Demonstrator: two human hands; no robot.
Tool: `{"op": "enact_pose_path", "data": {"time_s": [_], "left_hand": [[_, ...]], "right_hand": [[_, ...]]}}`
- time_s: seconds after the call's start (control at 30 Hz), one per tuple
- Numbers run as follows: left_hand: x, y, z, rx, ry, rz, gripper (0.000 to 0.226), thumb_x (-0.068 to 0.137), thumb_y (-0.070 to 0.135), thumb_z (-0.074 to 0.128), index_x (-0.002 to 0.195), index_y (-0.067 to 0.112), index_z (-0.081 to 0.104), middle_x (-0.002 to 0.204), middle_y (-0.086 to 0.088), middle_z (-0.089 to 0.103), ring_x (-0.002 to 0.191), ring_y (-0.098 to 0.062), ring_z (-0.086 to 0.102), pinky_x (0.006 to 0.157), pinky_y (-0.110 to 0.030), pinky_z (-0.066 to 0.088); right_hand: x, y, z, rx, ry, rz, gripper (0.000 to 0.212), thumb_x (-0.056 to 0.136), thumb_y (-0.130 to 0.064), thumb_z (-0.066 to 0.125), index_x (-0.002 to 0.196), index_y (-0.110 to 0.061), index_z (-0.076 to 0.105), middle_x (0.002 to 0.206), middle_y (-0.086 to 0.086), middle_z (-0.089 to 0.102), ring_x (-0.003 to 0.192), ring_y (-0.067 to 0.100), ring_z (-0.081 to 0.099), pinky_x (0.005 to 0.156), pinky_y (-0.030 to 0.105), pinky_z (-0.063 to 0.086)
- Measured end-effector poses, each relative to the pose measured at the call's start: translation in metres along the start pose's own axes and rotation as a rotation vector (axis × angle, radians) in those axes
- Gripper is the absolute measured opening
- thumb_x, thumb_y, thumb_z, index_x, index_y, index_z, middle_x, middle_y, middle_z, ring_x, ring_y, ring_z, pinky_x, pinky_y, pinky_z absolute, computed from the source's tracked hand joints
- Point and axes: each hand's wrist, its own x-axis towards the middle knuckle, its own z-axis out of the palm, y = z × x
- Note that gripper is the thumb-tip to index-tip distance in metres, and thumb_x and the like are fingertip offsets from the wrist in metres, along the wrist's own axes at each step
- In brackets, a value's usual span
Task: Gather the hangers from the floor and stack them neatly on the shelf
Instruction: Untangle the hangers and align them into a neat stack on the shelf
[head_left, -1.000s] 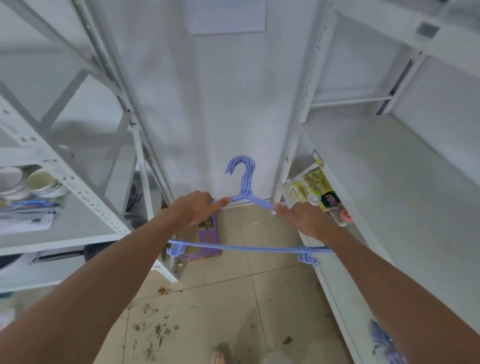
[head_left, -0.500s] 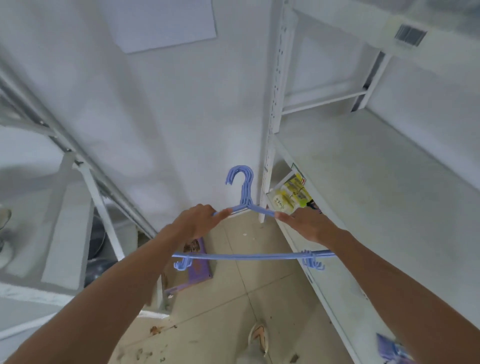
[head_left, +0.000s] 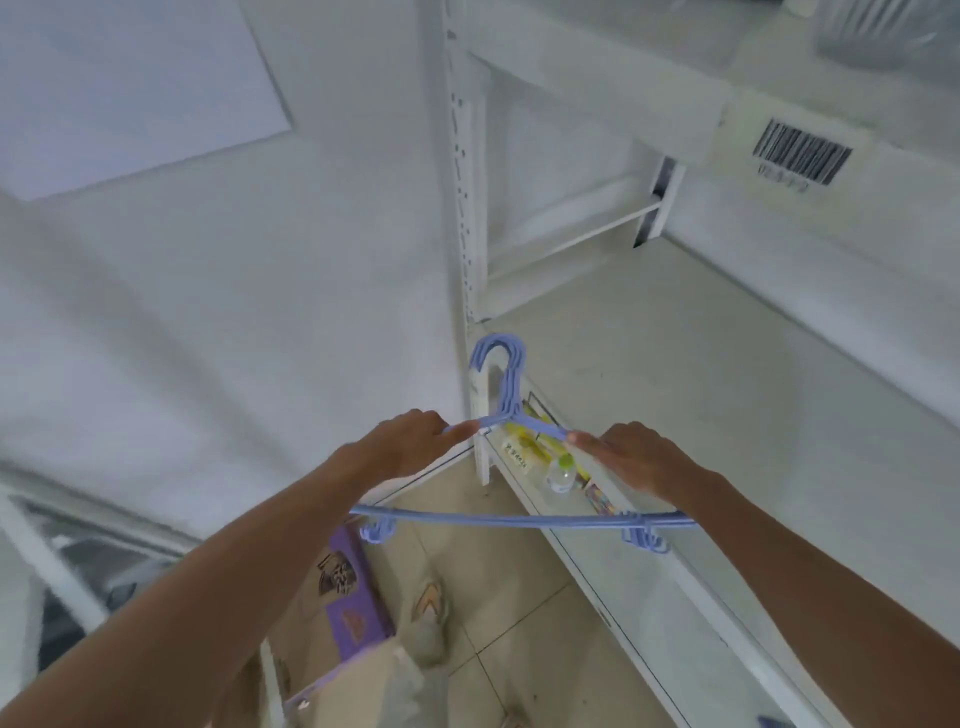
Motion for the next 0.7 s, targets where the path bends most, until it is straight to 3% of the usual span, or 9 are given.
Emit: {"op": "enact_pose_path", "data": {"time_s": [0.2, 0.3, 0.4, 0.57, 0.7], "left_hand": [[0.126, 0.029, -0.048, 0.029, -0.095, 0.216, 0.082, 0.080, 0.096, 0.014, 0.063, 0.019, 0.035, 0.056, 0.003, 0.046, 0.053, -0.018, 0.048, 0.058, -0.033, 0.039], [0.181, 0.051, -0.056, 0.050, -0.102, 0.323, 0.079, 0.083, 0.093, 0.016, 0.082, 0.021, 0.048, 0.073, -0.001, 0.063, 0.068, -0.022, 0.063, 0.066, -0.038, 0.047], [0.227, 0.074, -0.060, 0.050, -0.115, 0.378, 0.068, 0.085, 0.090, 0.023, 0.089, 0.027, 0.048, 0.079, -0.004, 0.064, 0.073, -0.023, 0.062, 0.063, -0.037, 0.044], [0.297, 0.107, -0.063, 0.125, -0.076, 0.449, 0.069, 0.085, 0.089, 0.019, 0.081, 0.026, 0.048, 0.078, -0.002, 0.060, 0.068, -0.021, 0.059, 0.056, -0.034, 0.034], [0.345, 0.115, -0.054, 0.113, 0.018, 0.448, 0.072, 0.083, 0.090, 0.020, 0.089, 0.026, 0.051, 0.083, -0.003, 0.061, 0.077, -0.028, 0.059, 0.065, -0.040, 0.039]], "right_hand": [[0.050, 0.034, -0.037, 0.063, 0.101, 0.120, 0.075, 0.081, -0.092, 0.023, 0.072, -0.020, 0.042, 0.066, 0.001, 0.053, 0.067, 0.023, 0.056, 0.065, 0.037, 0.043], [0.068, 0.057, -0.051, 0.108, 0.181, 0.214, 0.067, 0.085, -0.088, 0.030, 0.082, -0.023, 0.045, 0.071, 0.003, 0.059, 0.069, 0.024, 0.059, 0.070, 0.040, 0.047], [0.085, 0.082, -0.063, 0.163, 0.217, 0.282, 0.059, 0.087, -0.084, 0.038, 0.092, -0.026, 0.047, 0.073, 0.009, 0.063, 0.070, 0.028, 0.062, 0.071, 0.040, 0.049], [0.121, 0.118, -0.083, 0.224, 0.236, 0.343, 0.069, 0.080, -0.091, 0.035, 0.085, -0.024, 0.050, 0.070, 0.006, 0.062, 0.067, 0.027, 0.060, 0.066, 0.036, 0.044], [0.165, 0.140, -0.100, 0.229, 0.248, 0.349, 0.076, 0.074, -0.097, 0.039, 0.089, -0.024, 0.055, 0.077, 0.004, 0.065, 0.073, 0.025, 0.063, 0.069, 0.037, 0.046]]}}
